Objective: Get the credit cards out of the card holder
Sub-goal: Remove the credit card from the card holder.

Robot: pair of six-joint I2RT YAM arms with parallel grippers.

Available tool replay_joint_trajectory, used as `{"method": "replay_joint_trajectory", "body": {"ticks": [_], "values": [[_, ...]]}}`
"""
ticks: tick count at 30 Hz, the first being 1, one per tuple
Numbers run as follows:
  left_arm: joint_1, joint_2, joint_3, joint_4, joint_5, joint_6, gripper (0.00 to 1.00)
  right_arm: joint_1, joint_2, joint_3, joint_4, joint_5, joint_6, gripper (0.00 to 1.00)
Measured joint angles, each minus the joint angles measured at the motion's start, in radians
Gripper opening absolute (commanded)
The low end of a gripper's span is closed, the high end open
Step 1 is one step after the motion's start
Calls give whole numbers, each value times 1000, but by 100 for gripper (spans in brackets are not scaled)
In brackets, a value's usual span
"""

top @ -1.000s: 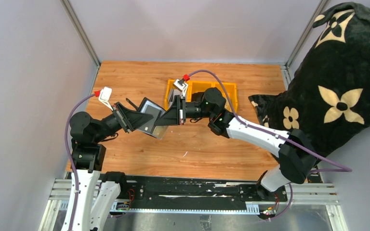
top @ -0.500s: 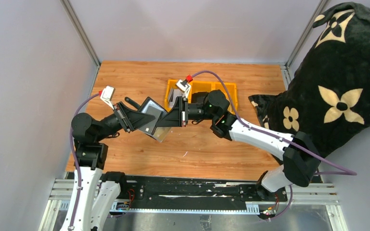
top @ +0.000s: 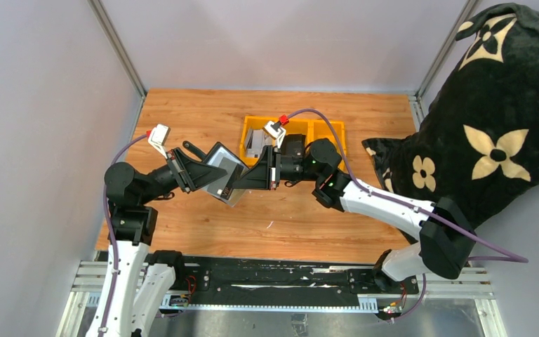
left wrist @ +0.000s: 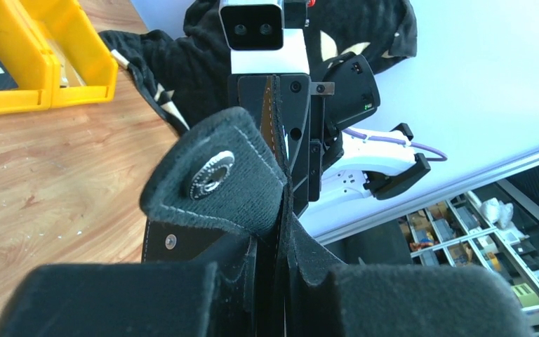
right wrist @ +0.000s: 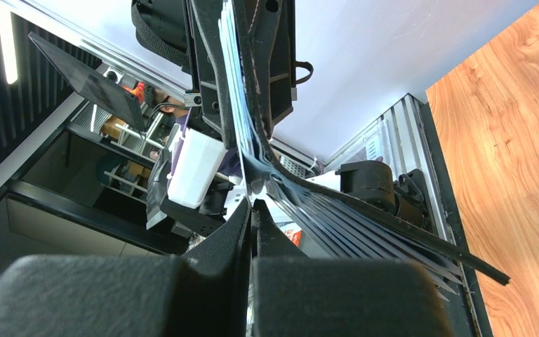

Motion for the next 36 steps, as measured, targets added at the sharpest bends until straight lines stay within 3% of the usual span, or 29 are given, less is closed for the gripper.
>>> {"method": "replay_joint_trajectory", "body": {"ticks": [1,4,7,13,20,28,32,36], "values": [[0,0,2,0,0,0,6,0,0,0,0,0,0,0],[0,0,3,0,0,1,0,0,-1,0,0,0,2,22],[0,0,5,-2,-5,6,0,0,0,0,2,0,11,36],[0,0,14,-5,-20,16,0,0,9,8,42,-1,43,39],[0,-1,17,-11,-27,24,0,0,56,59,77,-4,75,28],[1,-12,79,-135,-57,149,1,0,96,78,99,-19,111,0],[1,-10,114,-204,-68,209,10,0,92,71,113,-19,109,0],[1,2,115,-220,-66,215,5,-6,71,27,129,-16,108,0]]}}
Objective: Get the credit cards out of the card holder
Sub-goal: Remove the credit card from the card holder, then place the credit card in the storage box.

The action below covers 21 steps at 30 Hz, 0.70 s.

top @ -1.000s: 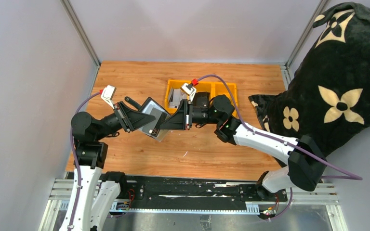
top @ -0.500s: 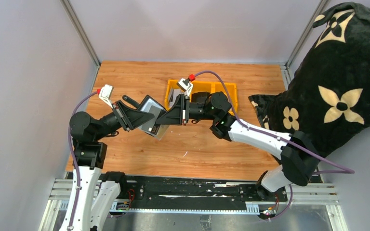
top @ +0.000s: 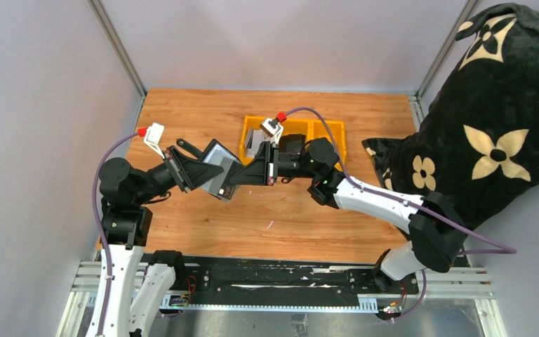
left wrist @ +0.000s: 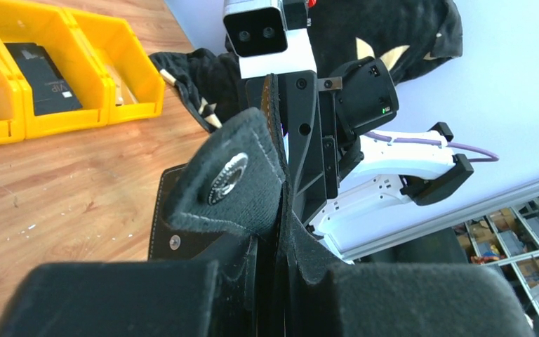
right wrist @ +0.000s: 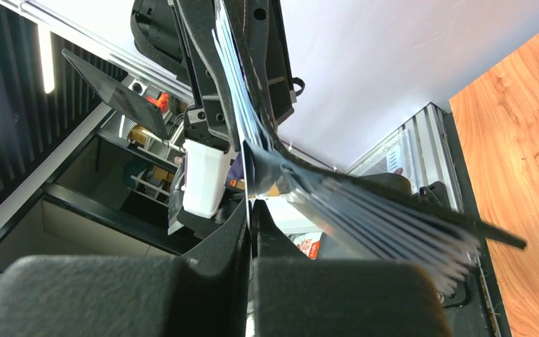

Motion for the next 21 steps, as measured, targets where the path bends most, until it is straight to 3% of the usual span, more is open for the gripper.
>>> {"method": "replay_joint_trajectory", "body": {"ticks": [3,10,14,18,21], "values": [[0,7,0,-2,-1,0,0,-6,-13,-26,9,0,0,0],[0,10,0,-2,-1,4,0,-26,-66,-98,13,-5,-3,0],[0,14,8,-3,-4,22,0,-100,-140,-173,-34,-35,-19,0],[0,23,32,-30,-14,70,2,-219,-224,-177,-209,-57,-114,0],[0,32,51,-79,-37,129,3,-300,-272,-101,-473,-59,-283,0]]}}
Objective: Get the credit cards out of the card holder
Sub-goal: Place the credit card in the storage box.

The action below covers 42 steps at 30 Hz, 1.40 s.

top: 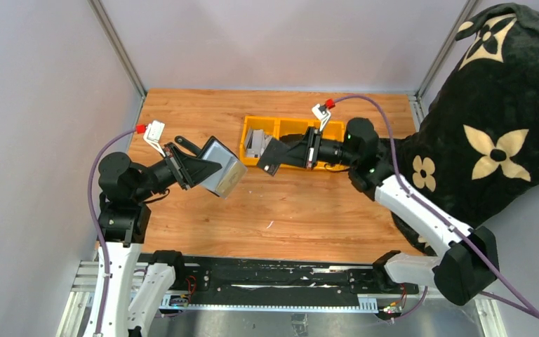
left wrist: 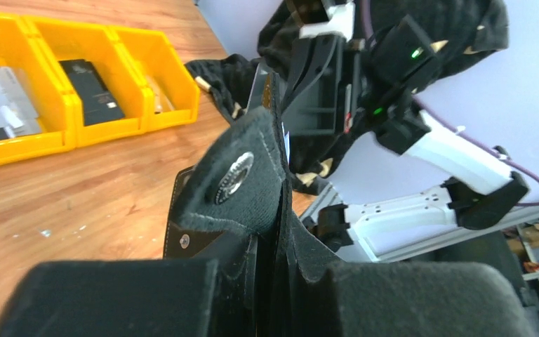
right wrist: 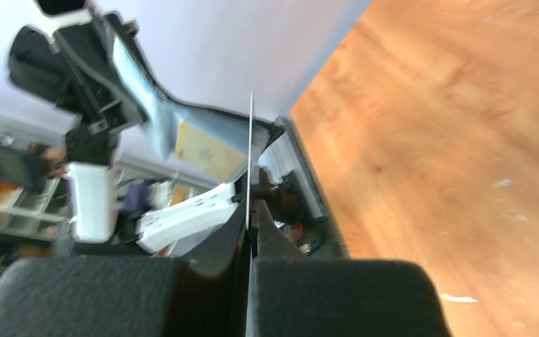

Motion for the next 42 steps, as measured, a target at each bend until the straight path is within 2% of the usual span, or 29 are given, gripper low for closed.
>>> {"method": "replay_joint_trajectory", "body": {"ticks": [3,6,11,17,23,31,33,37,42], "values": [[0,5,7,-47,-26,53,4,-56,21,155,-283,54,-206,0],[0,7,7,-80,-35,85,4,-103,93,298,-480,112,-379,0],[0,10,7,-109,-22,121,2,-153,290,466,-683,234,-570,0],[0,11,8,-160,6,175,2,-184,591,674,-850,367,-705,0],[0,23,38,-210,19,219,2,-185,816,874,-941,430,-758,0],[0,21,54,-225,29,247,2,-185,961,977,-985,459,-768,1],[0,22,54,-230,30,249,2,-185,983,988,-986,463,-767,4],[0,22,54,-242,31,253,2,-185,1001,1004,-987,472,-755,21],[0,23,55,-253,35,255,2,-182,996,1009,-985,527,-743,34]]}}
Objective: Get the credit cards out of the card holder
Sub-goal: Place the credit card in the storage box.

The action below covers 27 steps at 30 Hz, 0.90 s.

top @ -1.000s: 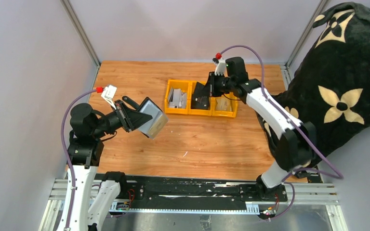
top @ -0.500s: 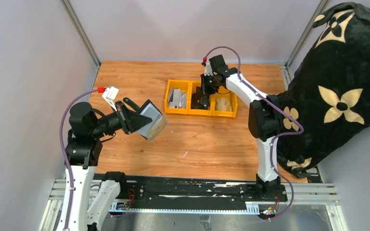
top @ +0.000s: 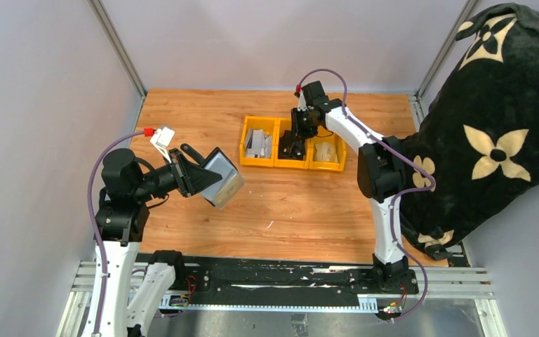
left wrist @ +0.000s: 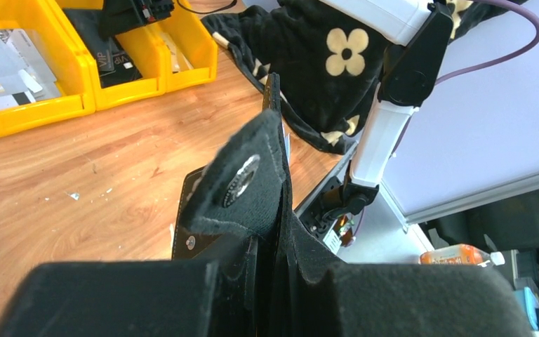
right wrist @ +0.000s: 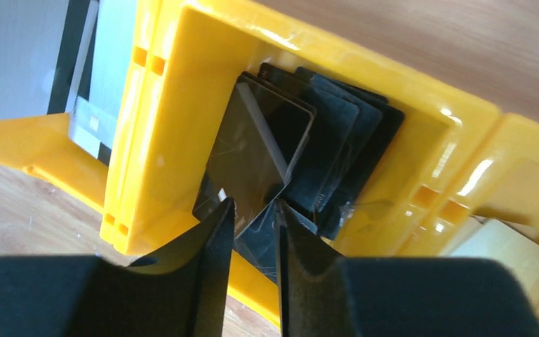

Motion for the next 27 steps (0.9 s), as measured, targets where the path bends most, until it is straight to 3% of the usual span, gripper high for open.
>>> {"method": "replay_joint_trajectory", "body": {"ticks": [7,10,11,15,20,27], "values": [[0,3,10,-11,7,13,2,13,-119,-21,-2,82,0,52],[0,3,10,-11,10,14,2,24,-239,-58,16,79,3,71],[0,4,10,-11,10,16,2,28,-296,-87,39,57,4,74],[0,13,10,-11,26,17,2,42,-520,-240,203,-183,46,76],[0,28,10,-11,72,21,3,119,-645,-359,398,-549,78,77],[0,29,10,-11,162,25,3,356,-649,-358,342,-801,-38,79]]}}
